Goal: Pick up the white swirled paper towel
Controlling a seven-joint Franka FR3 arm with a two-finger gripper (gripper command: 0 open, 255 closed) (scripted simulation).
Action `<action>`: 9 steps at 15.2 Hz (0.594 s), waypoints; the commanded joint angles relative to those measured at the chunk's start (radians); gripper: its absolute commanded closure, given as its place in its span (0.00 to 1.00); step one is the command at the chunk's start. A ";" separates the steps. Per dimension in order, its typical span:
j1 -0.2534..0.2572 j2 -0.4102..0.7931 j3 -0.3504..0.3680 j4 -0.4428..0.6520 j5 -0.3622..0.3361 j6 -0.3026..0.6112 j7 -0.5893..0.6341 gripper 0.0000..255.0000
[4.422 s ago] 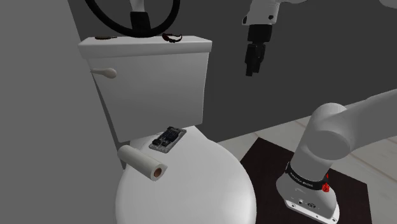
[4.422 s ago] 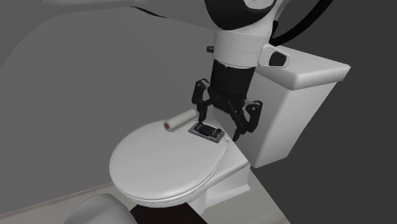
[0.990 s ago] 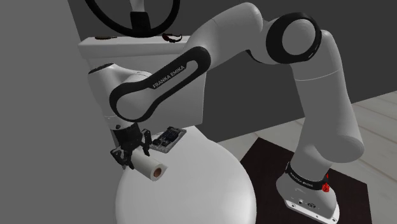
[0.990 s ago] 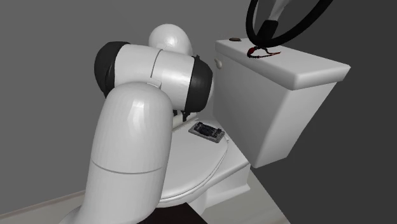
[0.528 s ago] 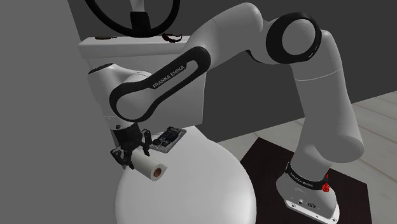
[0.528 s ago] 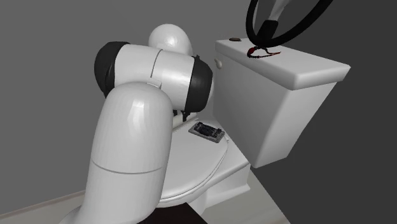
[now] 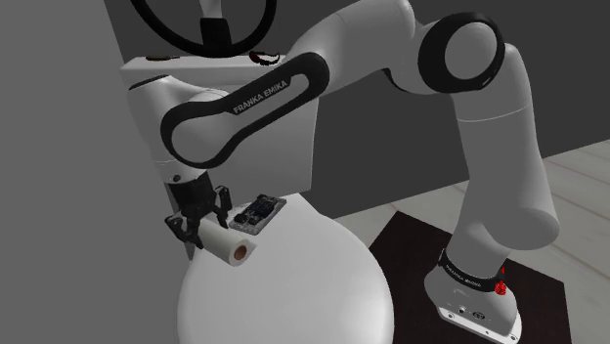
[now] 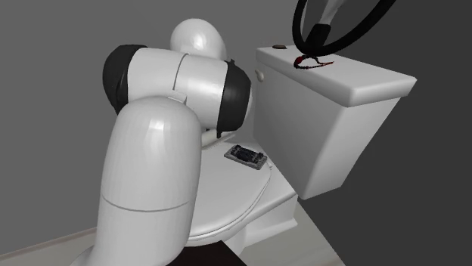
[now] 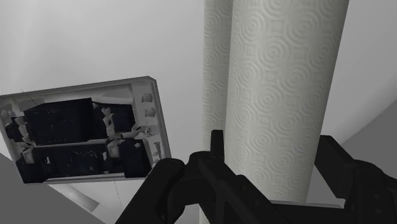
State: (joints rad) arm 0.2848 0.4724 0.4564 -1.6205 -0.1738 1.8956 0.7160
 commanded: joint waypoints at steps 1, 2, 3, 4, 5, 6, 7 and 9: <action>-0.001 -0.008 0.002 0.016 0.004 -0.023 -0.003 1.00; -0.001 -0.013 0.003 0.023 0.007 -0.035 -0.004 1.00; -0.002 -0.017 0.004 0.030 0.009 -0.046 -0.005 1.00; -0.002 -0.021 0.005 0.038 0.011 -0.058 -0.007 1.00; -0.002 -0.025 0.006 0.046 0.013 -0.069 -0.008 1.00; -0.002 -0.029 0.007 0.054 0.015 -0.081 -0.008 1.00; -0.002 -0.033 0.008 0.063 0.016 -0.093 -0.009 1.00; -0.002 -0.033 0.009 0.064 0.017 -0.094 -0.010 1.00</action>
